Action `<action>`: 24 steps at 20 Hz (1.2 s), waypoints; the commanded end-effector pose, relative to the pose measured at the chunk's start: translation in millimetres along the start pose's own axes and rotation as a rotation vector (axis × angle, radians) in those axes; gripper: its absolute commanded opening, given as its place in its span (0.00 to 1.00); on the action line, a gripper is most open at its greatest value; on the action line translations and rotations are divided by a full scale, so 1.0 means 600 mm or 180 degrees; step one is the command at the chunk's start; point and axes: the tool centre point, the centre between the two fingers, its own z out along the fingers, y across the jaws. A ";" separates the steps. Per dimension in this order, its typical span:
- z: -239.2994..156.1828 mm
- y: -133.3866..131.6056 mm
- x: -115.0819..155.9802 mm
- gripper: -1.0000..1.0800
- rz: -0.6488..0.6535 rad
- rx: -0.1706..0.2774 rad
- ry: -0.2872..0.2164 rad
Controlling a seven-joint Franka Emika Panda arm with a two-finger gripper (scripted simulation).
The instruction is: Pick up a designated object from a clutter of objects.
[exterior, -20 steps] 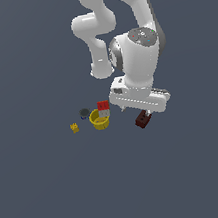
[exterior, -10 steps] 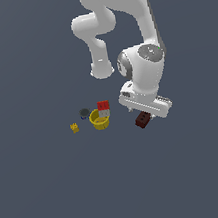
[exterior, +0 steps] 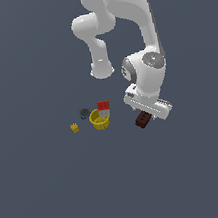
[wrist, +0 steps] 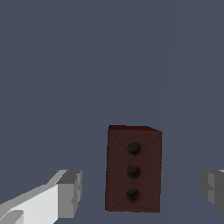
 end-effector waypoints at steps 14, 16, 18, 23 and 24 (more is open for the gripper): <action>0.033 0.001 -0.015 0.96 0.0102 -0.0002 -0.0010; 0.047 0.001 -0.015 0.96 0.0103 -0.0001 -0.0010; 0.064 0.001 -0.016 0.96 0.0105 -0.0001 -0.0010; 0.093 0.001 -0.016 0.96 0.0109 -0.0001 -0.0010; 0.096 0.001 -0.016 0.96 0.0109 -0.0001 -0.0010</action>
